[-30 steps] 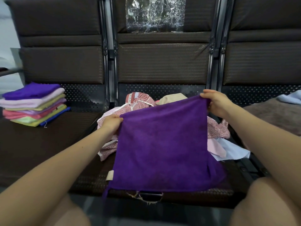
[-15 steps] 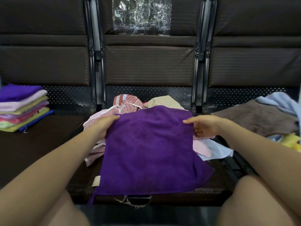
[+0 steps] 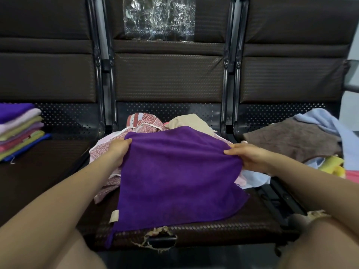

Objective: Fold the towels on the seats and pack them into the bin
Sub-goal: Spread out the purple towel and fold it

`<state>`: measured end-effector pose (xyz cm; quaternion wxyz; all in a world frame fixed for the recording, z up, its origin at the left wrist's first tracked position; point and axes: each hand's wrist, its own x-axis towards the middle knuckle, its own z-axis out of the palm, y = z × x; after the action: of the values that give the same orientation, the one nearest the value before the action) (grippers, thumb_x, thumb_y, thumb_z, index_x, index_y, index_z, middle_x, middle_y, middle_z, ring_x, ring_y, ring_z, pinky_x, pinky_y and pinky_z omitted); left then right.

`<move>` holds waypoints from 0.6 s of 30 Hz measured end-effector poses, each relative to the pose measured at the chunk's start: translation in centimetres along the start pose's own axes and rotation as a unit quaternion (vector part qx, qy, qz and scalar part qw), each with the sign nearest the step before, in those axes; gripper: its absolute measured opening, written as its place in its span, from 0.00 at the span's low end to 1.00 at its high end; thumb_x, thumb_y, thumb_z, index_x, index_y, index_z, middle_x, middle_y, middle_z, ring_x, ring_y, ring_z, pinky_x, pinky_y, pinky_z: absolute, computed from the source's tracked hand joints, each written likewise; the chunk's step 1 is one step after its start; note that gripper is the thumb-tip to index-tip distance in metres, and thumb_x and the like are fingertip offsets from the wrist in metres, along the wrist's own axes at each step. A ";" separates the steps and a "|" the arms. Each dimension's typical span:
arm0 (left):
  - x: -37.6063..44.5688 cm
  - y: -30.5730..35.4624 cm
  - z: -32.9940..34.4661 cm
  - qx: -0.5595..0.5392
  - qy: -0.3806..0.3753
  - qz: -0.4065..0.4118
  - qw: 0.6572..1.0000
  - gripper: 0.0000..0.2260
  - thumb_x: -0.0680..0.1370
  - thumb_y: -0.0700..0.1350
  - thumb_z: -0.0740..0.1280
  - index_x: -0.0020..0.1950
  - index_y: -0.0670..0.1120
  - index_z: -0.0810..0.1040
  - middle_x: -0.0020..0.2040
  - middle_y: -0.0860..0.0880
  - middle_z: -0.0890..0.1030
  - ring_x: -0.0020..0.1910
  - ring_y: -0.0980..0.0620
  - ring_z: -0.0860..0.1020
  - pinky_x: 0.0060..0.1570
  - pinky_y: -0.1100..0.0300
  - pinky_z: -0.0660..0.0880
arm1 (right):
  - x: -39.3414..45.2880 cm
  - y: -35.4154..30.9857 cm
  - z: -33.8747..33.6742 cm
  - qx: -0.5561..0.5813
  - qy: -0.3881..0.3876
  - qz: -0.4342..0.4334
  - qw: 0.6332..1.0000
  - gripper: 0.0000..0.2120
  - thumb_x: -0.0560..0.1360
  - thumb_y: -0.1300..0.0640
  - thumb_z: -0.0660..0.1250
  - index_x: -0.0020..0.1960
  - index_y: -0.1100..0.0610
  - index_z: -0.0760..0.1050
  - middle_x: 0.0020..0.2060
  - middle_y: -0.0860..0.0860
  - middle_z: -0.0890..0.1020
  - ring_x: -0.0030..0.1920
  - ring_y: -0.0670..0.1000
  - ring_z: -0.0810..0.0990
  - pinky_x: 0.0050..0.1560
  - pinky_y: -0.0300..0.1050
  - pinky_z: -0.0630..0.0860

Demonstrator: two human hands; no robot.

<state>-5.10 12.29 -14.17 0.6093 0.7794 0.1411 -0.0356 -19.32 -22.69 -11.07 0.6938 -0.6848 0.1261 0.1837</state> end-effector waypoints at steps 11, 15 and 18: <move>-5.1 0.1 -0.6 0.304 0.002 0.373 0.877 0.08 0.75 0.45 0.70 0.53 0.46 0.78 0.46 0.47 0.78 0.47 0.48 0.77 0.52 0.52 0.74 | -4.1 0.6 -0.5 -0.274 0.199 -0.204 0.919 0.07 0.70 0.62 0.75 0.43 0.55 0.78 0.36 0.51 0.80 0.37 0.47 0.77 0.41 0.46 0.74; -12.1 -0.2 0.5 0.313 -0.191 0.397 0.841 0.07 0.74 0.49 0.72 0.37 0.54 0.77 0.31 0.58 0.78 0.32 0.63 0.74 0.37 0.64 0.70 | -7.0 2.3 3.1 -0.432 -0.080 -0.129 0.889 0.10 0.68 0.57 0.77 0.47 0.55 0.79 0.35 0.45 0.80 0.35 0.40 0.75 0.39 0.36 0.73; -15.5 -1.7 0.6 0.363 -0.300 0.385 0.794 0.09 0.71 0.58 0.71 0.39 0.55 0.78 0.34 0.58 0.77 0.34 0.63 0.74 0.37 0.68 0.68 | -6.5 4.5 4.1 -0.603 -0.089 -0.201 0.767 0.13 0.70 0.49 0.75 0.51 0.51 0.78 0.43 0.46 0.77 0.41 0.41 0.74 0.48 0.39 0.73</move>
<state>-20.29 9.38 -12.41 0.2570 0.8835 -0.3837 -0.0785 -27.37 -19.16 -12.25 0.1677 -0.9523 -0.2139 0.1385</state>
